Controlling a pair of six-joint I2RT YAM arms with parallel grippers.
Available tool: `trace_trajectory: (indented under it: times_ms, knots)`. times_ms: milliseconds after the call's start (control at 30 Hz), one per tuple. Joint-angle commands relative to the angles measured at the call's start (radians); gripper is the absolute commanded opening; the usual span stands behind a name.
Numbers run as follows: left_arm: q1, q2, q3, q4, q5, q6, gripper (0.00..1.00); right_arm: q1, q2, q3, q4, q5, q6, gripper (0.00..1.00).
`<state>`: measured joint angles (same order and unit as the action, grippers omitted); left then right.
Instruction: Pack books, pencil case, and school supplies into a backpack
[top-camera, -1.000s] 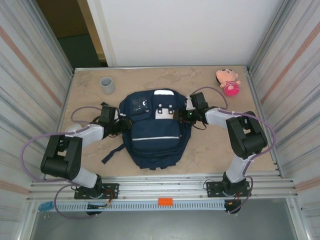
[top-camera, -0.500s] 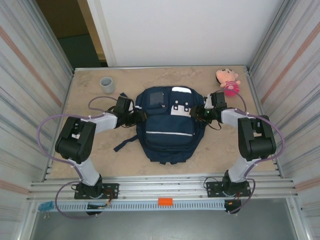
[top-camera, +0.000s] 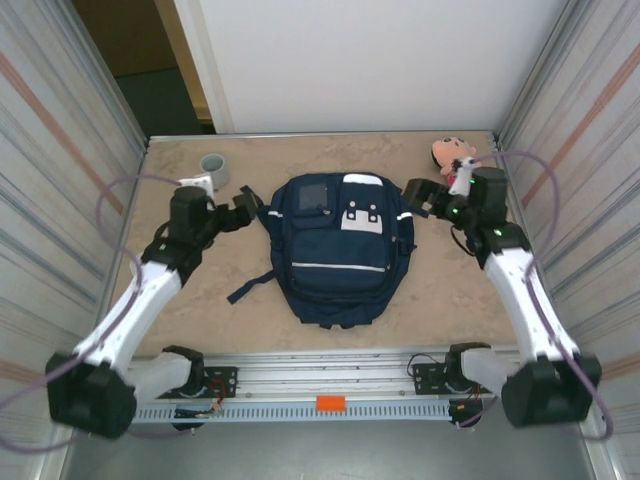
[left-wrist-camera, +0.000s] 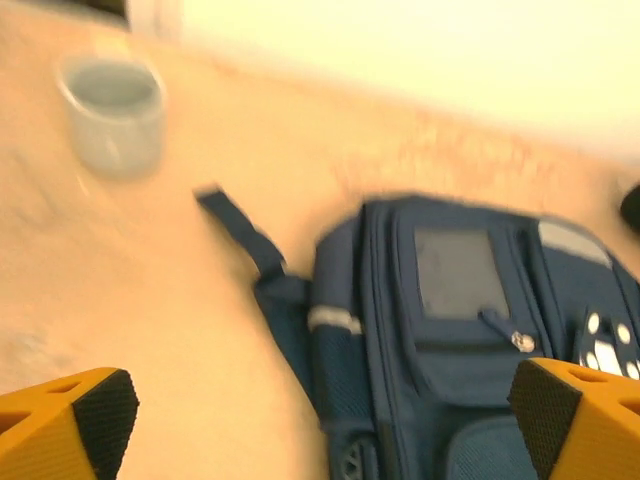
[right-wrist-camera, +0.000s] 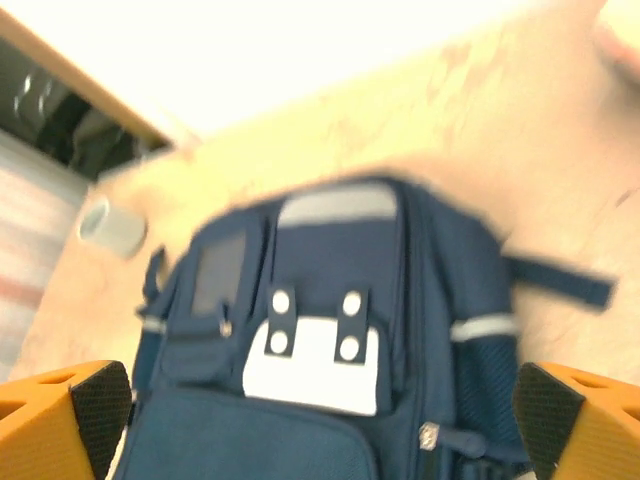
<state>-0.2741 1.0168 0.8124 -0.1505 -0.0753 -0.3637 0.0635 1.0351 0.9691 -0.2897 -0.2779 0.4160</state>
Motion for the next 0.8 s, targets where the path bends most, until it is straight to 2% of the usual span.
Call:
trace_trajectory:
  times_ms: [0,167,400,533,667,767]
  knots:
    - [0.003,-0.106,-0.137,0.094,-0.234,0.23,0.99,-0.035,-0.134,-0.066,-0.017,0.172,-0.089,0.99]
    - [0.009,-0.197,-0.342,0.311,-0.376,0.332,0.99,-0.112,-0.253,-0.261,0.116,0.315,-0.149,0.99]
    - [0.03,-0.082,-0.574,0.697,-0.314,0.486,0.99,-0.24,-0.176,-0.513,0.426,0.205,-0.198,0.99]
    - [0.09,0.08,-0.683,1.023,-0.236,0.48,0.99,-0.258,-0.036,-0.625,0.683,0.207,-0.221,0.99]
    - [0.1,0.277,-0.702,1.318,-0.179,0.526,0.99,-0.259,0.194,-0.67,0.929,0.223,-0.241,0.99]
    - [0.101,0.532,-0.653,1.466,-0.098,0.548,0.99,-0.252,0.279,-0.629,0.985,0.19,-0.239,0.99]
